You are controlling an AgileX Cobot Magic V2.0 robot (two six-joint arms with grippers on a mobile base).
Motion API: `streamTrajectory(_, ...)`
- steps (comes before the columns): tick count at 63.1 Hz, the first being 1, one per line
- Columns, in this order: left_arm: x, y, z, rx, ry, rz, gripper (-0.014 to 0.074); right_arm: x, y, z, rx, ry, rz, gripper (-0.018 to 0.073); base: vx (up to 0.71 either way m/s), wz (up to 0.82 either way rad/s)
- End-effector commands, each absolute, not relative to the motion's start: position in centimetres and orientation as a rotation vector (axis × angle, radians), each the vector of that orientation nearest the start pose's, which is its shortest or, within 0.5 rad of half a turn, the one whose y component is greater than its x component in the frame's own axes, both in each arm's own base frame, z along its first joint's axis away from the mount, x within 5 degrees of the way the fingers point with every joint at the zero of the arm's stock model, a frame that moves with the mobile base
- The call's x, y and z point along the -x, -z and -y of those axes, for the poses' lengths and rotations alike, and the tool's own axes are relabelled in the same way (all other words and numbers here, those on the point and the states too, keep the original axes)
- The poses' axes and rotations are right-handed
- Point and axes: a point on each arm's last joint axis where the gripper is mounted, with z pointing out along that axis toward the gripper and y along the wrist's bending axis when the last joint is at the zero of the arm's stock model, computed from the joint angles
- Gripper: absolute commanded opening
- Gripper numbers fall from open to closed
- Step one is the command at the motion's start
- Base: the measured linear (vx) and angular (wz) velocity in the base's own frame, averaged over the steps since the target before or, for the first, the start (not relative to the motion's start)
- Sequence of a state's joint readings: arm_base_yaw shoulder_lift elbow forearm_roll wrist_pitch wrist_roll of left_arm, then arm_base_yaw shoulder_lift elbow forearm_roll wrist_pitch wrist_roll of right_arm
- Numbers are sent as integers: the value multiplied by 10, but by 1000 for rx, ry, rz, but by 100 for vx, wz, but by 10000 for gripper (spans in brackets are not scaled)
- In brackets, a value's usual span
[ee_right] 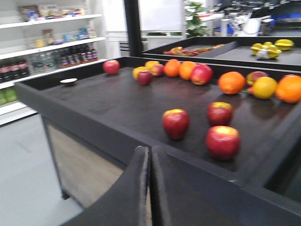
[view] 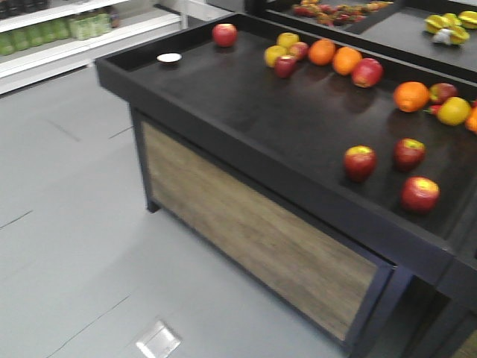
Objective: Pick three apples into basket with both arms
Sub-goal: 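Turn and drive the base up to the light-blue basket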
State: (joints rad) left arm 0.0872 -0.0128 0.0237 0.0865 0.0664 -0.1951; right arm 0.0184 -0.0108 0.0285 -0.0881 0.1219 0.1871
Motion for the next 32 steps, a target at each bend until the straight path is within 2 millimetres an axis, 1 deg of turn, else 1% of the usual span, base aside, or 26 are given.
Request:
streamTrajectory(1,-56,-199,-5,145,16,-1488,-6,-57,-195,0,-61,-72,-1551,-1,12,-52)
streamTrajectory(32,-56,-199,-5,145,16,-1488,-6,-57,-195,0,-61,-72,-1551,-1,9,-58)
